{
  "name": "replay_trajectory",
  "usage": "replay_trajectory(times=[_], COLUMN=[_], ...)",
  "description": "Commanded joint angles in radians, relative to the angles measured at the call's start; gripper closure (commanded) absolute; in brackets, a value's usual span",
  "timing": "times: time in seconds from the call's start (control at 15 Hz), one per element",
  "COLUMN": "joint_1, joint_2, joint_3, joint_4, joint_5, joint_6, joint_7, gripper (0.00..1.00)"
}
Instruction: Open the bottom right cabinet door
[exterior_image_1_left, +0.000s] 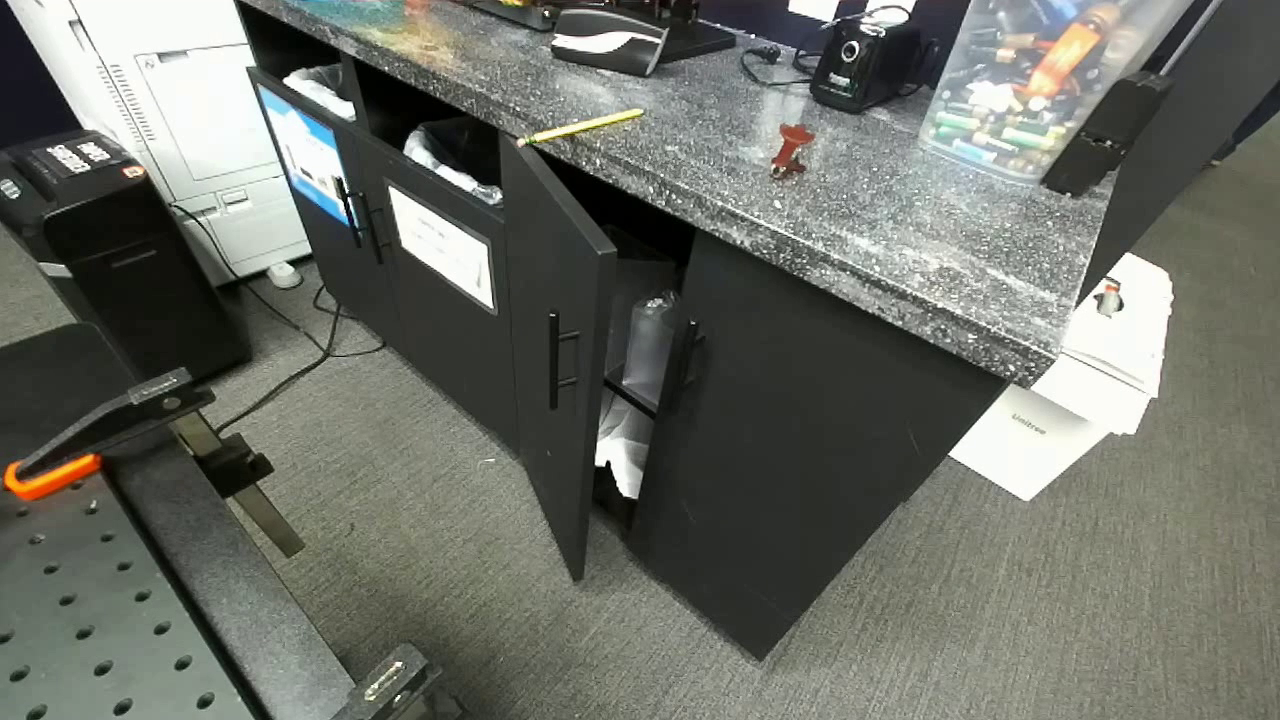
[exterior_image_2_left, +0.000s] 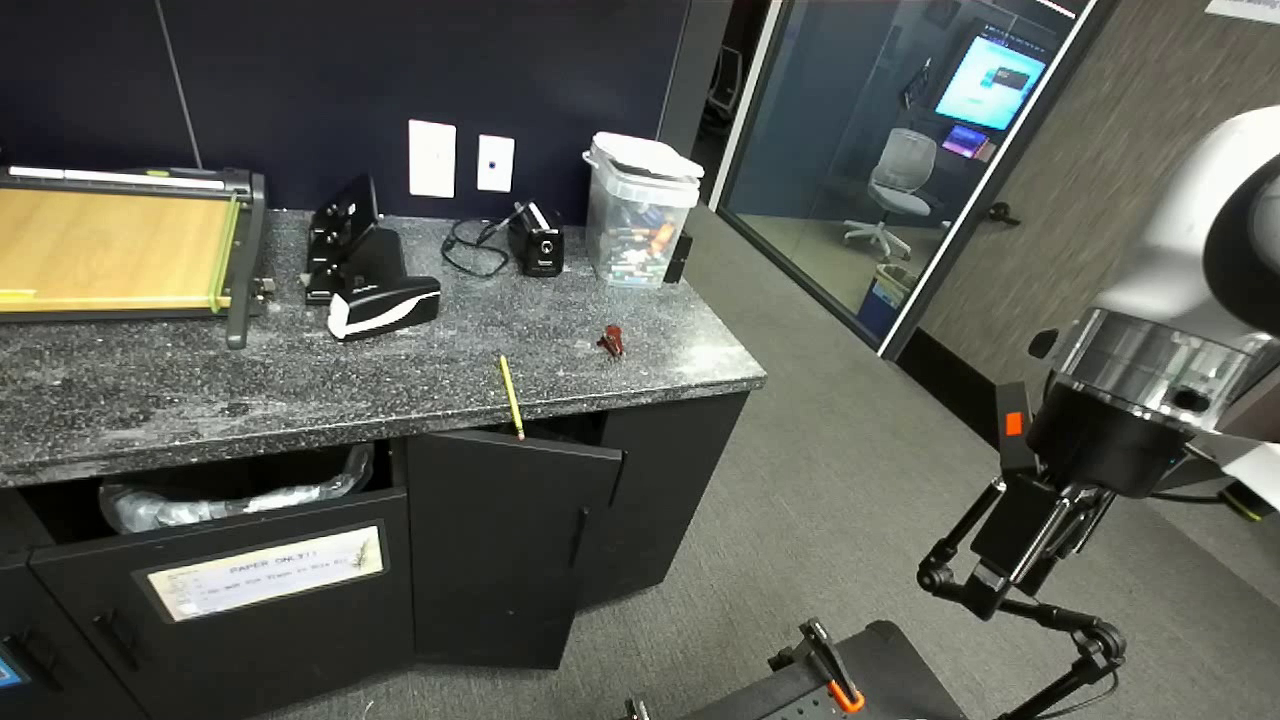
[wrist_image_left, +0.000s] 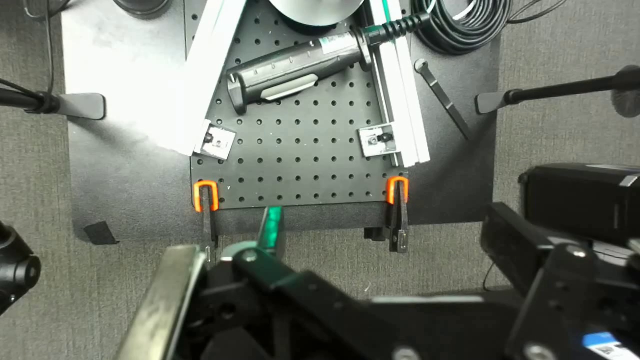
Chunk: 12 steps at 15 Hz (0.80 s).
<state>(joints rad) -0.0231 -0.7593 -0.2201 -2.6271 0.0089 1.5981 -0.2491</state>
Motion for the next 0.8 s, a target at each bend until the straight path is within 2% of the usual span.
replay_trajectory(times=[0.0, 0.2, 0.33, 0.53, 0.67, 0.73], joint_1=[-0.017, 0.038, 0.047, 0.053, 0.042, 0.032], joint_2=[0.003, 0.083, 0.162, 0.36, 0.481, 0.544], joint_3=[0.014, 0.151, 0.256, 0.395, 0.434, 0.423], joint_4=[0.002, -0.053, -0.073, -0.041, -0.008, 0.022], joint_5=[0.008, 0.044, 0.024, -0.033, -0.079, -0.1], joint_6=[-0.003, 0.146, 0.316, 0.511, 0.588, 0.619], joint_7=[-0.009, 0.138, 0.27, 0.47, 0.546, 0.552], gripper=[0.0, 0.0, 0.0, 0.0, 0.0, 0.0])
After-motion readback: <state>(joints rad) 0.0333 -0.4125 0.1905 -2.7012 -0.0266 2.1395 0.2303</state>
